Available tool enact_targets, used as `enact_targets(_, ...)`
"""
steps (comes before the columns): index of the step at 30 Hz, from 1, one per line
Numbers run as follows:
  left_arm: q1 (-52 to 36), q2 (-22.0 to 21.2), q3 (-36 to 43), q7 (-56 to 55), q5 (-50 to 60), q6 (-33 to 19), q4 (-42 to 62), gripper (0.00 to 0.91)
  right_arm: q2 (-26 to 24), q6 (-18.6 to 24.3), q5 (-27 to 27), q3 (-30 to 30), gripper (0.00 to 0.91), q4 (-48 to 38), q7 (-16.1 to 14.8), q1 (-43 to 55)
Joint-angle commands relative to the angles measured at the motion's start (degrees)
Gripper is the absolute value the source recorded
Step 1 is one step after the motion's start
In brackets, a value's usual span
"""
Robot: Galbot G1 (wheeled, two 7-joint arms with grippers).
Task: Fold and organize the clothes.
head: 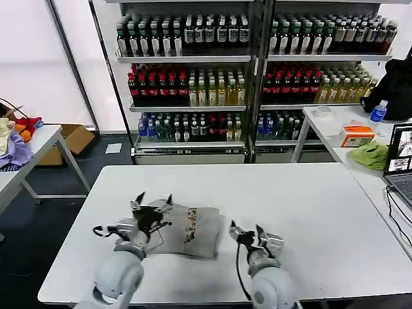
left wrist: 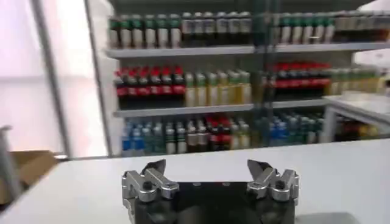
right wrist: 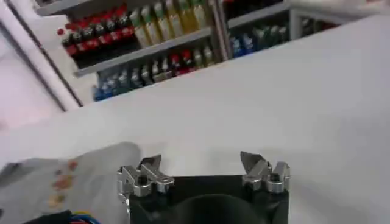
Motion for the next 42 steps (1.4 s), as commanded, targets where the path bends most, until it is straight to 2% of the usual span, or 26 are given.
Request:
enact_targets(1, 4.3, 3.0, -10.0, -1.3, 0.8, -0.4, -1.3, 0.907, 5.9, 1.0, 10.7, -6.8, 0.907, -10.3, 2.9, 9.5)
enact_targets(4, 5.3, 3.1, -11.4, -1.1, 0.2, -0.6, -1.3, 0.907, 6.8, 1.2, 10.1, -6.6, 0.826, -11.5, 2.9, 9.6)
enact_targets(5, 5.6, 3.0, -11.6, -1.0, 0.2, -0.5, -1.4, 0.907, 6.7, 1.2, 9.7, -6.8, 0.756, -11.8, 2.9, 9.8)
enact_targets(7, 6.4, 2.7, -12.1, -0.9, 0.2, -0.5, -1.6, 0.907, 6.5, 1.2, 9.3, -7.2, 0.524, -12.3, 3.0, 10.0)
enact_targets(9, 6.7, 2.4, -12.4, -1.0, 0.2, -0.5, -1.7, 0.907, 6.3, 1.2, 9.3, -7.3, 0.373, -12.5, 3.2, 10.1)
enact_targets(10, 6.9, 2.2, -12.5, -1.0, 0.2, -0.4, -1.9, 0.907, 6.2, 1.1, 9.3, -7.4, 0.333, -12.6, 3.3, 10.2)
enact_targets(13, 7.3, 1.7, -12.6, -1.3, -0.4, 0.1, -1.8, 0.907, 6.3, 1.1, 9.4, -7.7, 0.081, -12.8, 3.6, 9.7)
enact_targets(14, 7.7, 1.6, -12.7, -1.3, -0.5, 0.2, -1.8, 0.907, 6.4, 1.1, 9.4, -7.9, 0.081, -12.8, 3.6, 9.5)
enact_targets(17, 8.6, 1.4, -12.8, -1.3, -0.6, 0.4, -2.0, 0.907, 6.7, 1.4, 9.1, -8.2, 0.000, -12.6, 3.5, 8.5)
enact_targets(24, 10.1, 0.9, -13.3, -1.6, -1.9, 0.7, -3.4, 0.907, 5.6, 2.7, 4.9, -7.1, 0.000, -9.4, 2.0, 7.2)
enact_targets(27, 10.2, 0.5, -13.3, -1.7, -1.8, 0.6, -3.4, 0.907, 4.1, 1.9, 3.5, -6.1, 0.000, -7.7, 1.4, 6.9)
enact_targets(31, 9.9, 0.1, -12.7, -1.7, -1.7, 0.7, -3.9, 0.907, -2.1, -0.2, 2.9, -3.1, 0.000, -6.4, -0.1, 8.7)
enact_targets(36, 10.5, -0.6, -12.5, -1.7, -1.7, 0.4, -4.2, 0.907, -13.8, -1.3, 3.5, -0.5, 0.000, -4.7, -6.4, 9.6)
enact_targets(39, 10.8, -0.8, -12.3, -1.7, -1.7, 0.4, -4.6, 0.907, -18.7, -1.2, 3.9, 1.9, 0.000, -6.4, -7.4, 10.7)
enact_targets(42, 10.8, -1.2, -11.8, -1.7, -1.7, 0.4, -4.8, 0.907, -20.6, -1.2, 3.5, 3.5, 0.000, -8.8, -8.0, 12.1)
